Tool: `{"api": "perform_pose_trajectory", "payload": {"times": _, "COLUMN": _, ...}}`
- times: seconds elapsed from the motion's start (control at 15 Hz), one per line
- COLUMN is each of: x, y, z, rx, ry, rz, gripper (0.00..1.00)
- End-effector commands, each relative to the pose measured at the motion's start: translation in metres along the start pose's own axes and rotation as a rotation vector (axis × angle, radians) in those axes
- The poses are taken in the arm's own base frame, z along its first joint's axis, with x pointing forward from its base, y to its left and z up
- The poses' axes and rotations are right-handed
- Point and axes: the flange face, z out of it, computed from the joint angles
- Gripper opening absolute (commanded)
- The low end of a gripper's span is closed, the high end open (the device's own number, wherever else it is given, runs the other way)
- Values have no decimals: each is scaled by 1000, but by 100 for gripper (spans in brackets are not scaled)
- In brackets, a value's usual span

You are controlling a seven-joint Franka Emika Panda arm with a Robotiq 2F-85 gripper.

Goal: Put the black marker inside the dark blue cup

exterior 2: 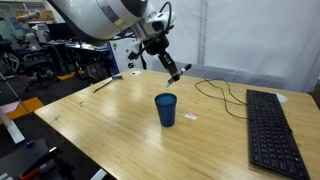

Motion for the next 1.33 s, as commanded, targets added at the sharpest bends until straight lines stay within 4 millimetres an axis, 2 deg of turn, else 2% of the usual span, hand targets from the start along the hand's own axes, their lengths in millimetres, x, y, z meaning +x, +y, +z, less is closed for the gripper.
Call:
{"api": "perform_pose_trajectory", "payload": {"times": 0.0, "x": -9, "y": 0, "z": -2, "rx": 9, "ry": 24, "rz": 41, "gripper": 5}}
{"api": "perform_pose_trajectory", "payload": {"times": 0.53, "x": -36, "y": 13, "z": 15, "rx": -38, "ry": 24, "rz": 73, "gripper": 5}}
{"api": "perform_pose_trajectory", "payload": {"times": 1.13, "x": -53, "y": 11, "z": 39, "rx": -46, "ry": 30, "rz": 56, "gripper": 5}}
{"api": "perform_pose_trajectory", "payload": {"times": 1.2, "x": -54, "y": 10, "z": 40, "rx": -43, "ry": 28, "rz": 59, "gripper": 44}}
{"api": "perform_pose_trajectory", "payload": {"times": 1.27, "x": -54, "y": 9, "z": 41, "rx": -41, "ry": 28, "rz": 62, "gripper": 45}}
